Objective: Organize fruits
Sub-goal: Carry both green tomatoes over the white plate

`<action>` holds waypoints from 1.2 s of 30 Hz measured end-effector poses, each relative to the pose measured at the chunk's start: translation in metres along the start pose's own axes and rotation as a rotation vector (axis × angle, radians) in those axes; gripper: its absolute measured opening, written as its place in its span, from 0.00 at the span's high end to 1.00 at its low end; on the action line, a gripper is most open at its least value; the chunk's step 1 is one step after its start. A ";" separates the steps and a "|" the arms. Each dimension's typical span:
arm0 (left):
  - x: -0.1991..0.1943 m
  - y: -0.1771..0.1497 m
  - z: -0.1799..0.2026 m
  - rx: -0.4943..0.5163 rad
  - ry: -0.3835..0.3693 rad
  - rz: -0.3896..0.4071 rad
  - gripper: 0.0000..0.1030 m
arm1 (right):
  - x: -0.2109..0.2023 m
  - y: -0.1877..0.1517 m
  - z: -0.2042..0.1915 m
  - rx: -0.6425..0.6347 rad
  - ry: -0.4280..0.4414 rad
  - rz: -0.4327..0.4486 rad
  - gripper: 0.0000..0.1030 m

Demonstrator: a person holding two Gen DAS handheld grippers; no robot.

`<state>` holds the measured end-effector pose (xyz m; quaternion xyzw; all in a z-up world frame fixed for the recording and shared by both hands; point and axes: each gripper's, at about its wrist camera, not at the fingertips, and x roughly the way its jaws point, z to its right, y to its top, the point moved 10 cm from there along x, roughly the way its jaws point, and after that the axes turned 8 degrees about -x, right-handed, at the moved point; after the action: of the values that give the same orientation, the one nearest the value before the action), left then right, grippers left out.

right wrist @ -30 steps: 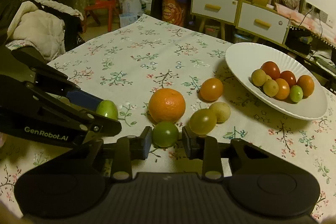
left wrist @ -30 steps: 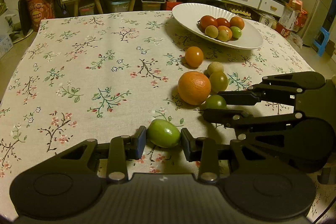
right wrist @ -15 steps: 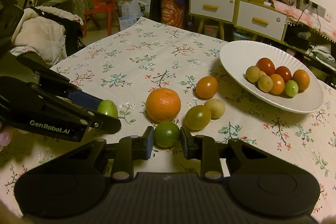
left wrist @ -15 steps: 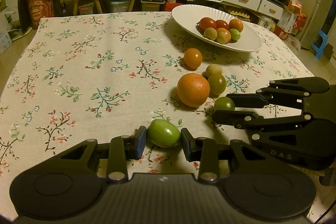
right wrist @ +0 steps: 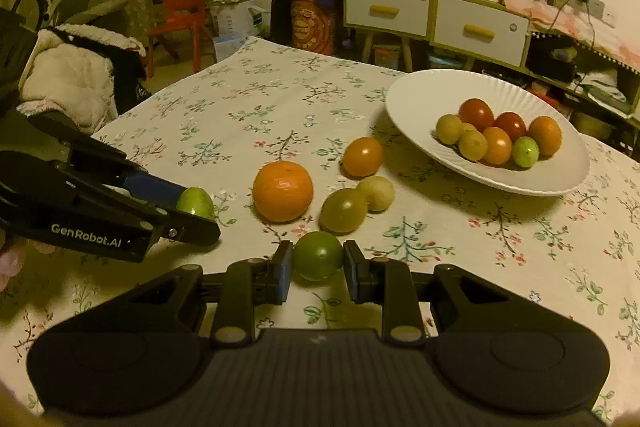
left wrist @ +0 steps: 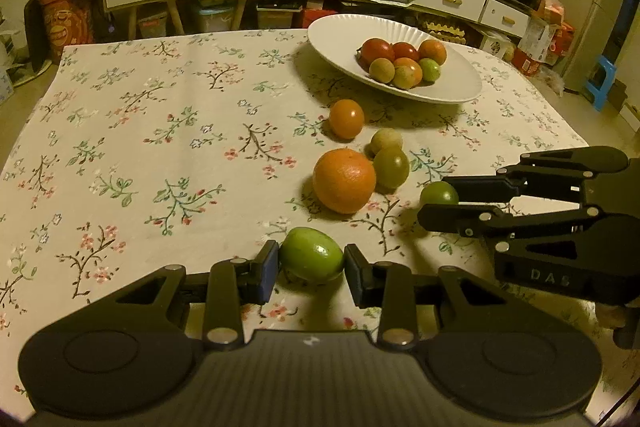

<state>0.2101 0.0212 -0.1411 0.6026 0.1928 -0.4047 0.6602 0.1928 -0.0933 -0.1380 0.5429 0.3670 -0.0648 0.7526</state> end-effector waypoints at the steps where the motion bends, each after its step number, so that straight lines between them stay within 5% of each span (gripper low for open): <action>1: 0.000 0.001 0.002 0.002 -0.002 0.002 0.71 | -0.001 0.000 0.002 0.003 -0.001 0.002 0.77; 36: 0.023 0.069 0.084 0.074 -0.089 0.093 0.71 | -0.022 0.030 0.100 0.184 -0.111 0.095 0.77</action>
<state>0.2575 -0.0696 -0.0976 0.6163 0.1200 -0.4067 0.6636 0.2399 -0.1747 -0.0873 0.6219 0.2909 -0.0926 0.7211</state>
